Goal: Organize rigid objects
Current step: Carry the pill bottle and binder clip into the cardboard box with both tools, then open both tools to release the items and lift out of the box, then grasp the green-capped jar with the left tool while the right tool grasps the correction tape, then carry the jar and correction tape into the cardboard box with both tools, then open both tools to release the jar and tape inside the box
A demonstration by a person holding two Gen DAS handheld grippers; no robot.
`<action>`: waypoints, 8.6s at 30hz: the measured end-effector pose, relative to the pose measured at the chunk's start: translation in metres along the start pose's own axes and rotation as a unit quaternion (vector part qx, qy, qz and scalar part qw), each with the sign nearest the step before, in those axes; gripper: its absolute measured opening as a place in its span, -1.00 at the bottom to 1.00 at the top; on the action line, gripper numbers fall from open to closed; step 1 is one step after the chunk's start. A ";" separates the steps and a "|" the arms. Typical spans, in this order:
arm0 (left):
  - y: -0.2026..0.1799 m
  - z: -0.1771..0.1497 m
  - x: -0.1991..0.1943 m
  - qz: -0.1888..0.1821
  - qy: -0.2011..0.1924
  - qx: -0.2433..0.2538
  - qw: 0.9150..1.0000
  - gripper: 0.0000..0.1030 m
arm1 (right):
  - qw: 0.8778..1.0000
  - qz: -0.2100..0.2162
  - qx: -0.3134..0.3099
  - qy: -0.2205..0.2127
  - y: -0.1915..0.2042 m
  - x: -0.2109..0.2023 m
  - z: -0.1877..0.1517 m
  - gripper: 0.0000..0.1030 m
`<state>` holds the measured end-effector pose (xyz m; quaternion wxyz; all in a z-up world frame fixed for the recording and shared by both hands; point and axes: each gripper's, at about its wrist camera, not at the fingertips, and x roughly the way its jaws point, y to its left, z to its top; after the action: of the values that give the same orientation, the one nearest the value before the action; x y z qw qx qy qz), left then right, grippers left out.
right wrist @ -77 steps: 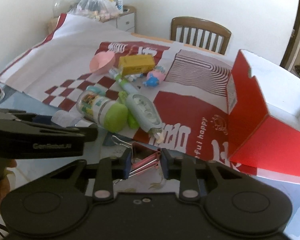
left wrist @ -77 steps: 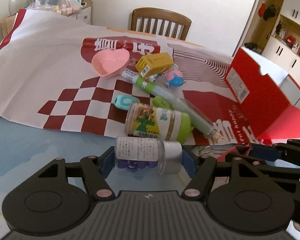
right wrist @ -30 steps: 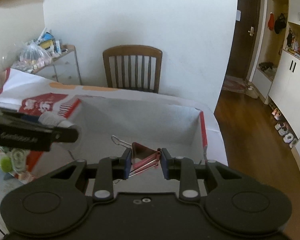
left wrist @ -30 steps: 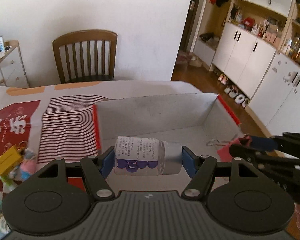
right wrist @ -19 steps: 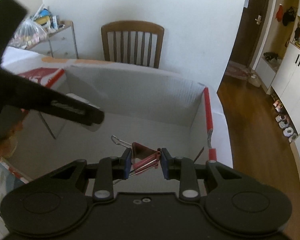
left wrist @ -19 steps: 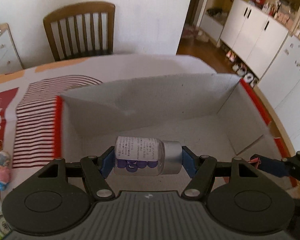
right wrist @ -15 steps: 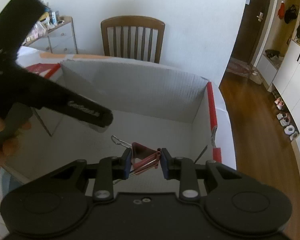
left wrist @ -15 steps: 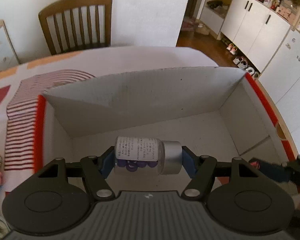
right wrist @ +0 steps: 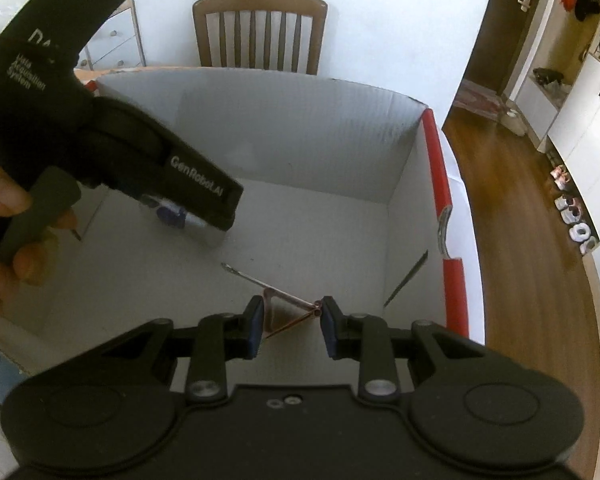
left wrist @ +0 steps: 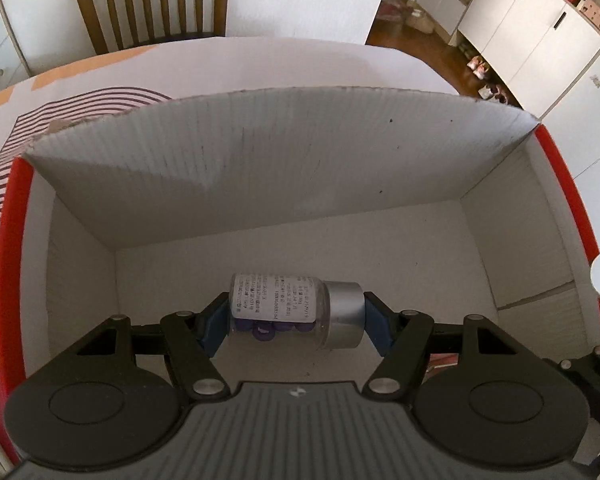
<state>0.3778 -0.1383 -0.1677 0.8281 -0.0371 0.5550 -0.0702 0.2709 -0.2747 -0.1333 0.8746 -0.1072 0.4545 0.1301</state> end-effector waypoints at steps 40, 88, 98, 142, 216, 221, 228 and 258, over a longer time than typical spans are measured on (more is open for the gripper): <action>-0.021 -0.052 -0.131 0.032 -0.160 0.042 0.986 0.46 | 0.995 0.047 0.044 -0.078 -0.011 -0.075 -0.004 0.84; 0.219 -0.227 -0.212 -0.012 -0.233 -0.009 0.972 0.99 | 0.989 0.103 0.003 -0.105 0.181 -0.110 -0.045 0.99; 0.246 -0.239 -0.176 0.012 -0.218 0.022 0.976 0.99 | 0.992 0.100 -0.008 -0.081 0.227 -0.087 -0.025 0.99; 0.265 -0.231 -0.121 0.038 -0.197 0.021 0.979 0.61 | 0.979 0.197 -0.026 0.046 0.277 0.040 0.040 -0.04; -0.004 -0.074 -0.117 -0.010 -0.124 0.064 0.990 0.60 | 0.990 0.066 0.108 -0.058 -0.020 -0.060 0.033 -0.08; -0.008 -0.060 -0.092 0.020 -0.096 0.049 0.994 0.60 | 0.992 0.063 0.096 -0.048 -0.025 -0.037 0.049 -0.08; -0.016 -0.042 -0.063 0.041 -0.050 0.042 0.997 0.60 | 0.996 0.064 0.053 -0.013 -0.025 0.000 0.064 -0.08; -0.022 -0.020 -0.019 0.052 0.062 0.015 0.997 0.60 | 0.994 0.083 0.057 0.051 -0.030 0.028 0.056 -0.03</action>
<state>0.3511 -0.1566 -0.1551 0.7948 0.0084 0.6056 -0.0376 0.3395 -0.2821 -0.1226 0.8411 -0.0255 0.5126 0.1708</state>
